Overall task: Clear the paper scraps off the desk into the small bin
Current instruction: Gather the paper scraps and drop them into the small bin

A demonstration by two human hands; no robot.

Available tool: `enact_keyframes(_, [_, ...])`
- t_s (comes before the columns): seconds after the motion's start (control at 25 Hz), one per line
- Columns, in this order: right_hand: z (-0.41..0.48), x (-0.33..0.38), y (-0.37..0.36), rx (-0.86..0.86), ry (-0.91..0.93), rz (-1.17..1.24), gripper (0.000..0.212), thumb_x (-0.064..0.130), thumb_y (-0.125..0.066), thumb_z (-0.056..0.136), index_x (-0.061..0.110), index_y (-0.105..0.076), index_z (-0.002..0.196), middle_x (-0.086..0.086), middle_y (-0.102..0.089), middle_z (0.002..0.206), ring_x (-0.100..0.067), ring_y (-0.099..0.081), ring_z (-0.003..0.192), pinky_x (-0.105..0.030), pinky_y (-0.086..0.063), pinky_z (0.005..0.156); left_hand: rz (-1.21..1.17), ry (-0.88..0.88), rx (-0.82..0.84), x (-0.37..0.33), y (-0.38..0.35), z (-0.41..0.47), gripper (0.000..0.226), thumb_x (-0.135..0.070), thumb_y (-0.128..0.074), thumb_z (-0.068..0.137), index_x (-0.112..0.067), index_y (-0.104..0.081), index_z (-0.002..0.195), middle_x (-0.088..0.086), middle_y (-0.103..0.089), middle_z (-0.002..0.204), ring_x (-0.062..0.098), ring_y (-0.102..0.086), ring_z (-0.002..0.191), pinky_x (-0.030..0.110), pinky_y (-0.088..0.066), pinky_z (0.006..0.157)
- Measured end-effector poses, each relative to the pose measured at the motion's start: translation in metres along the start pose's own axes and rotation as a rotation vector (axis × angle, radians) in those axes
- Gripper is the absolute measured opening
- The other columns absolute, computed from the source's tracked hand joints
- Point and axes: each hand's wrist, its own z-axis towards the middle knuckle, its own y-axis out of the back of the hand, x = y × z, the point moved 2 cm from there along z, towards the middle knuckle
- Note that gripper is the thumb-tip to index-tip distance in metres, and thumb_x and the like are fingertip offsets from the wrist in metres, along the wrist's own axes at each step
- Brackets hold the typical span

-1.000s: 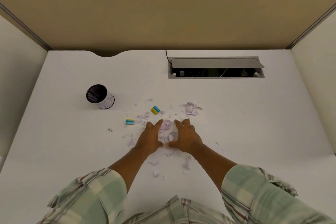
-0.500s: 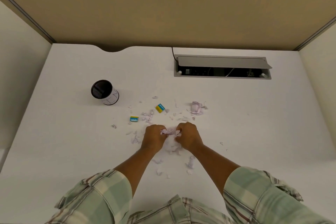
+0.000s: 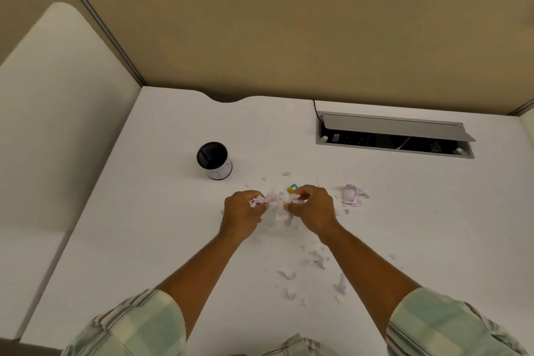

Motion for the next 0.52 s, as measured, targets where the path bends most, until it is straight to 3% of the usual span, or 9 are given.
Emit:
enact_keyframes(0.12, [0.009,0.05,-0.028,0.002,0.047,0.089,0.028,0.016,-0.092,0.07,0.015,-0.076,0.092,0.003,-0.072,0.086,-0.016,-0.067,0.079,-0.028,-0.057,0.076,-0.053,-0.004,-0.082,-0.004,0.048,0.025,0.005,-0.015,-0.082,0.081,-0.017,-0.078,0.08,0.006,-0.073,0.075,0.015,-0.068,0.061,0.034,-0.065,0.059])
enact_keyframes(0.32, [0.032,0.114,-0.066,-0.007,0.11,0.131,0.027,0.017,-0.092,0.071,0.014,-0.075,0.092,0.005,-0.071,0.085,-0.012,-0.065,0.076,-0.025,-0.055,0.073,-0.068,0.003,-0.214,-0.013,0.111,0.074,0.008,-0.023,-0.081,0.081,-0.017,-0.077,0.085,0.003,-0.074,0.079,0.018,-0.071,0.066,0.021,-0.056,0.056])
enact_keyframes(0.52, [0.049,0.135,-0.094,-0.011,0.137,0.096,0.025,0.017,-0.091,0.072,0.018,-0.074,0.09,0.007,-0.07,0.081,-0.01,-0.066,0.074,-0.029,-0.058,0.073,-0.107,0.049,-0.197,-0.008,0.129,0.107,0.004,-0.02,-0.08,0.081,-0.017,-0.078,0.084,0.007,-0.078,0.081,0.027,-0.077,0.071,0.027,-0.061,0.058])
